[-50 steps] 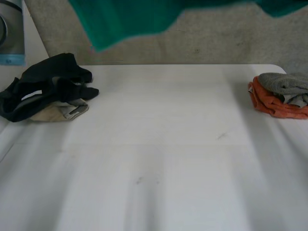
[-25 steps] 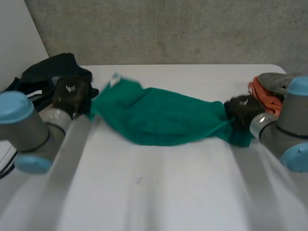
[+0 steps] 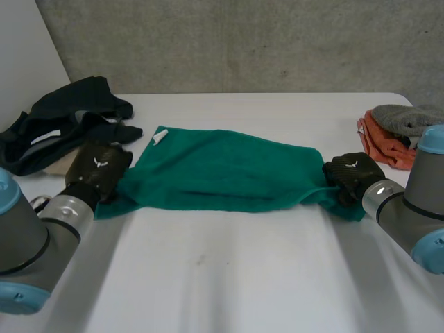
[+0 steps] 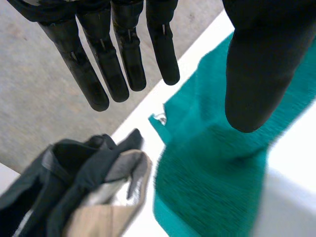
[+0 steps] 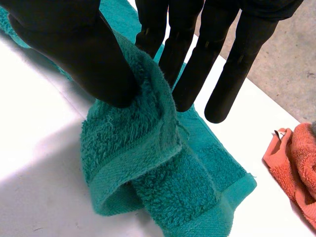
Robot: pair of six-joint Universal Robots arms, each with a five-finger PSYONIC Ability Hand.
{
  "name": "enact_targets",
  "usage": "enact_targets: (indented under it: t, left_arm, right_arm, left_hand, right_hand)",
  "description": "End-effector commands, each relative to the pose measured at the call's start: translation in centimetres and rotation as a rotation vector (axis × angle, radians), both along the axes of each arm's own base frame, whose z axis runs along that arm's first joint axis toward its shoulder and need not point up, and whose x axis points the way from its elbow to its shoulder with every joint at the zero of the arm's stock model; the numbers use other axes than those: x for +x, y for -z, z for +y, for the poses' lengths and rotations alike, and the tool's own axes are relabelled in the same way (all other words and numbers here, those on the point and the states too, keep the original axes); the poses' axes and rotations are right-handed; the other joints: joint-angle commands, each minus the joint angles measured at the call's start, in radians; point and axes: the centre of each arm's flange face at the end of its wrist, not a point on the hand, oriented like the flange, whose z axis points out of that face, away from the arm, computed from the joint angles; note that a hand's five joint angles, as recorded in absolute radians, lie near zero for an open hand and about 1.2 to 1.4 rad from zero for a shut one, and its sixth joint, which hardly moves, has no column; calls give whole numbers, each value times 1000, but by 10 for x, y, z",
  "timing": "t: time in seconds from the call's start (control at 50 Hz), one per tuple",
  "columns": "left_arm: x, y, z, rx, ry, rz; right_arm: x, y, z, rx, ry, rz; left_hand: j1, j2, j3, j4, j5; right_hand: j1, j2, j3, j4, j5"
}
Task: Fold the laundry.
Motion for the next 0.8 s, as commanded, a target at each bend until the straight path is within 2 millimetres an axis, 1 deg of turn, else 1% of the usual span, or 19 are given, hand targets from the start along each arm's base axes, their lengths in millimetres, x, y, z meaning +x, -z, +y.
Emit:
enact_targets:
  t: [0.02, 0.04, 0.06, 0.12, 0.14, 0.22, 0.3, 0.34, 0.44, 0.54, 0.68, 0.8]
  left_arm:
    - [5, 27, -4, 98, -18, -24]
    - [5, 30, -5, 107, -21, -26]
    - [7, 34, -11, 115, -30, -26]
    - [11, 38, -22, 118, -47, -25]
    - [14, 42, -28, 126, -59, -27]
    - [23, 52, -43, 147, -92, -29]
    - [28, 53, -54, 147, -110, -26]
    - [28, 51, -59, 136, -105, -23]
    - [25, 50, -68, 119, -86, -16]
    - [23, 53, -76, 121, -78, -17]
    - [18, 61, -80, 190, -65, -30]
    - [17, 68, -89, 221, -67, -35]
  right_arm:
    - [0, 2, 0, 5, 0, 1]
    - [0, 2, 0, 5, 0, 1]
    - [0, 2, 1, 6, -2, 1]
    - [0, 2, 1, 8, -3, 1]
    - [0, 2, 1, 8, -2, 2]
    - [0, 2, 1, 6, -3, 1]
    - [0, 2, 1, 6, -3, 1]
    - [1, 2, 2, 6, -5, 1]
    - [2, 3, 3, 8, -8, 1]
    - [1, 4, 4, 14, -8, 3]
    - [0, 4, 3, 10, -6, 3]
    - [-1, 3, 1, 9, -1, 3]
  left_hand:
    - [103, 105, 104, 101, 102]
    - [103, 105, 104, 101, 102]
    - [103, 105, 104, 101, 102]
    - [85, 87, 87, 83, 85]
    - [68, 70, 69, 66, 67]
    - [0, 2, 2, -2, 0]
    - [-29, -27, -28, -31, -30]
    - [-29, -27, -28, -31, -30]
    - [-12, -10, -10, -14, -12]
    - [0, 2, 2, -2, -1]
    - [-9, -7, -7, -11, -9]
    - [-6, -4, -4, -8, -7]
  right_hand:
    - [285, 221, 208, 200, 223]
    - [285, 221, 208, 200, 223]
    - [285, 221, 208, 200, 223]
    - [285, 221, 208, 200, 223]
    - [285, 221, 208, 200, 223]
    - [285, 221, 208, 200, 223]
    - [285, 221, 208, 200, 223]
    - [285, 221, 208, 200, 223]
    - [285, 221, 208, 200, 223]
    - [285, 221, 208, 200, 223]
    - [285, 221, 208, 200, 223]
    - [285, 221, 208, 200, 223]
